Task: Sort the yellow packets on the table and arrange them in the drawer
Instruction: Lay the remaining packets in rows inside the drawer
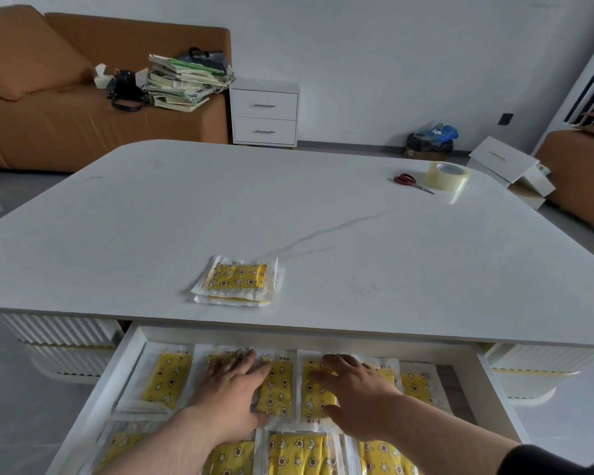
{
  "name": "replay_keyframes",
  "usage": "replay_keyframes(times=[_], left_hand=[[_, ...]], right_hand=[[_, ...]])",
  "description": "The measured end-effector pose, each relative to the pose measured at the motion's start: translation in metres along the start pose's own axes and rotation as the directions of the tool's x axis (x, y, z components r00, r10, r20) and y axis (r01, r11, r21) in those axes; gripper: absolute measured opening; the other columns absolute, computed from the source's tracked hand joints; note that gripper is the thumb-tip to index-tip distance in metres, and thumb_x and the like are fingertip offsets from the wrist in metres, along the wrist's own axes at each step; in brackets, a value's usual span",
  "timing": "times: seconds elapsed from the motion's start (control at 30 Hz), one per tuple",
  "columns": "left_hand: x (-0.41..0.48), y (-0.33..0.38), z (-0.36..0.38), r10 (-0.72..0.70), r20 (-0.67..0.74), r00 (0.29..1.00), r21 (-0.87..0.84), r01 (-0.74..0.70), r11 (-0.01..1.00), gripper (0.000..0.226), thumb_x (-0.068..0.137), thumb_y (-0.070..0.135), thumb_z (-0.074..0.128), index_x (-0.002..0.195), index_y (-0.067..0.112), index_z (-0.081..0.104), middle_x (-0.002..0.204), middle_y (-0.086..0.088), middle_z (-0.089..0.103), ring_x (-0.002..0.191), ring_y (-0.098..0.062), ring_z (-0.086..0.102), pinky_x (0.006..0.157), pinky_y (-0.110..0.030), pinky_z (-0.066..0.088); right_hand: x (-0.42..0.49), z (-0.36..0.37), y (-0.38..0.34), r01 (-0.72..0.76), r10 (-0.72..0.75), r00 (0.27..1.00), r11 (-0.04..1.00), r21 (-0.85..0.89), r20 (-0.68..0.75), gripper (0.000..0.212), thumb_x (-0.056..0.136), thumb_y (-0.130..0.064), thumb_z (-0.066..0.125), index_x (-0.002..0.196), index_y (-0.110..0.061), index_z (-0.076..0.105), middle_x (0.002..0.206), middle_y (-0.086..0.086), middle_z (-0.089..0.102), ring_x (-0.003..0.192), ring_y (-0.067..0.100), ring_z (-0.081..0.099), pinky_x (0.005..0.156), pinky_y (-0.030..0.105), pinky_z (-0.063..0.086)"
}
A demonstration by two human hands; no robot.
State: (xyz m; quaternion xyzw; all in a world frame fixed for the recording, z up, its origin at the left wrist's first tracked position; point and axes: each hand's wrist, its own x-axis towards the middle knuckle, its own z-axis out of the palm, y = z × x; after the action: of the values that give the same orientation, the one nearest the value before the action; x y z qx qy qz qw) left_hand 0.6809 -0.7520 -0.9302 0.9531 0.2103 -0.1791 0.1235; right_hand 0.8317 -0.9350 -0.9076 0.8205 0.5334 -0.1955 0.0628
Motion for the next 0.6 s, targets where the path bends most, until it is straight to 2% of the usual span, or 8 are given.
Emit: replay_keyframes(times=[0.17,0.3,0.47,0.6], left_hand=[[-0.0009,0.0011,-0.0003,0.0,0.008,1.0,-0.004,0.0,1.0,0.087,0.091,0.054,0.052,0.153,0.039,-0.007,0.161,0.002,-0.021,0.149,-0.023,-0.017,0.118,-0.048,-0.012],[-0.0019,0.0029,-0.0017,-0.004,0.036,0.999,-0.008,0.004,1.0,0.096,0.085,0.059,0.056,0.153,0.04,-0.01,0.159,0.002,-0.024,0.148,-0.025,-0.019,0.119,-0.049,-0.012],[-0.0017,0.0034,-0.0014,-0.01,0.018,1.0,-0.005,0.011,1.0,0.098,0.085,0.058,0.059,0.154,0.038,-0.007,0.16,0.001,-0.023,0.149,-0.024,-0.018,0.116,-0.047,-0.013],[-0.0019,0.0024,-0.0013,-0.02,0.009,1.0,-0.023,0.02,1.0,0.1,0.083,0.061,0.06,0.154,0.037,-0.006,0.161,0.001,-0.022,0.15,-0.025,-0.014,0.119,-0.046,-0.01]], right_hand=[[-0.0007,0.0014,0.0006,0.014,-0.014,1.0,1.0,-0.023,0.013,0.058,0.1,-0.045,0.041,0.153,-0.039,0.018,0.166,-0.002,0.003,0.153,0.022,0.0,0.123,0.047,0.008],[0.0007,0.0039,-0.0019,0.017,-0.015,0.999,0.997,-0.073,0.031,0.07,0.095,-0.058,0.043,0.155,-0.035,0.013,0.166,0.002,-0.005,0.153,0.025,-0.007,0.123,0.048,0.004],[0.002,0.0038,-0.0051,0.012,-0.01,1.0,0.996,-0.092,0.025,0.071,0.094,-0.058,0.045,0.154,-0.033,0.016,0.165,0.003,0.005,0.151,0.028,0.007,0.121,0.05,0.016],[0.0017,0.0049,-0.0071,-0.012,0.013,1.0,0.998,-0.069,0.019,0.072,0.094,-0.059,0.045,0.154,-0.034,0.014,0.165,0.003,0.003,0.151,0.028,0.007,0.121,0.05,0.016]])
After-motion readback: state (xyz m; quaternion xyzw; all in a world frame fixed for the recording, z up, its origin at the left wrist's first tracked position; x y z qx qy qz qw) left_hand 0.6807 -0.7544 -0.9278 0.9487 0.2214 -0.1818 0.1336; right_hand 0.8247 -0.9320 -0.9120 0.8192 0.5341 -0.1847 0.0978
